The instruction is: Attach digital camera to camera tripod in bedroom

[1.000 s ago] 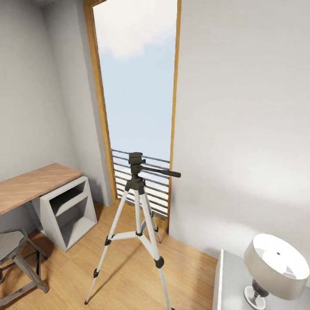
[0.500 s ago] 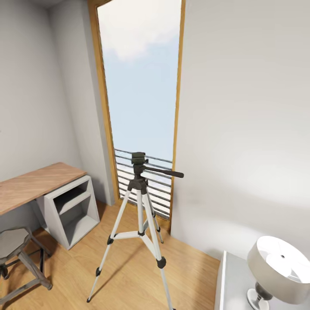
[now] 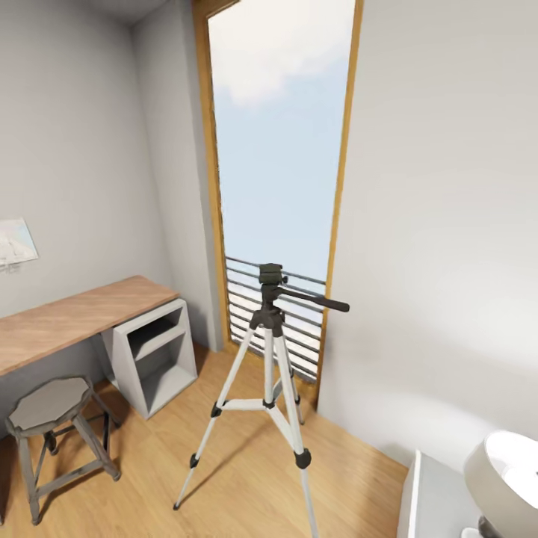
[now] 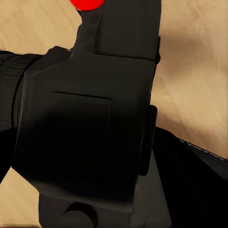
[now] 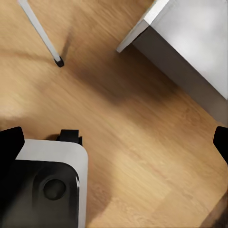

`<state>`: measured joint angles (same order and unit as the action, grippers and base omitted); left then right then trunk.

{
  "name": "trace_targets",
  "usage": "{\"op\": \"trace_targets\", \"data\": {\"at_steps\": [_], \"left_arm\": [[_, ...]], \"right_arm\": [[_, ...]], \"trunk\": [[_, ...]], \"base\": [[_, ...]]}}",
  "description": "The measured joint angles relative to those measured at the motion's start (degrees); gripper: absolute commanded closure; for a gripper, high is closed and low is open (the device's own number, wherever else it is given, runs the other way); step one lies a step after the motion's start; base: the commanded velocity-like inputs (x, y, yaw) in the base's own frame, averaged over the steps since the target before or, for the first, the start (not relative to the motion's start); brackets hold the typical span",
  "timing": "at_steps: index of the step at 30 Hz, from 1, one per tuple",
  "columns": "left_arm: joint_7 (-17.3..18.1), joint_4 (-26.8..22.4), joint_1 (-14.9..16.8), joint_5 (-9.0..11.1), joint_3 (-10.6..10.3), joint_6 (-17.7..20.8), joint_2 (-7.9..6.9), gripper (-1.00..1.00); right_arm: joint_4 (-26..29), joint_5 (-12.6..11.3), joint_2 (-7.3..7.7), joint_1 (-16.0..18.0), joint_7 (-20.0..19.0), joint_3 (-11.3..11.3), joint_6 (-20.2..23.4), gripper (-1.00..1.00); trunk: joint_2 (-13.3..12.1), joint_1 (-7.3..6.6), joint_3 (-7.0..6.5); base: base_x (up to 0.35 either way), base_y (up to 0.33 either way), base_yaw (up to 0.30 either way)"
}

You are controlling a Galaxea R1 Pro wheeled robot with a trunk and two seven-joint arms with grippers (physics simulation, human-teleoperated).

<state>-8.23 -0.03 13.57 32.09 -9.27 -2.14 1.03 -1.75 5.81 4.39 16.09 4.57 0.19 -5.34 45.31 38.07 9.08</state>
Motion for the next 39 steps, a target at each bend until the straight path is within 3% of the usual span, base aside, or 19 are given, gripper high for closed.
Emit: {"op": "trace_targets", "data": {"at_steps": [29,39], "left_arm": [[0.0,0.0,0.0,-0.1,-0.1,0.0,0.07,1.0],[0.1,0.0,0.0,-0.3,-0.1,0.0,0.09,1.0]], "right_arm": [[0.0,0.0,-0.24,0.0,0.1,0.0,0.1,-1.0],[0.0,0.0,-0.18,0.0,0.1,0.0,0.0,-1.0]], "trunk": [[0.0,0.0,0.0],[0.0,-0.03,0.0]], "base": [[0.001,0.0,0.032],[0.249,0.0,0.0]]}}
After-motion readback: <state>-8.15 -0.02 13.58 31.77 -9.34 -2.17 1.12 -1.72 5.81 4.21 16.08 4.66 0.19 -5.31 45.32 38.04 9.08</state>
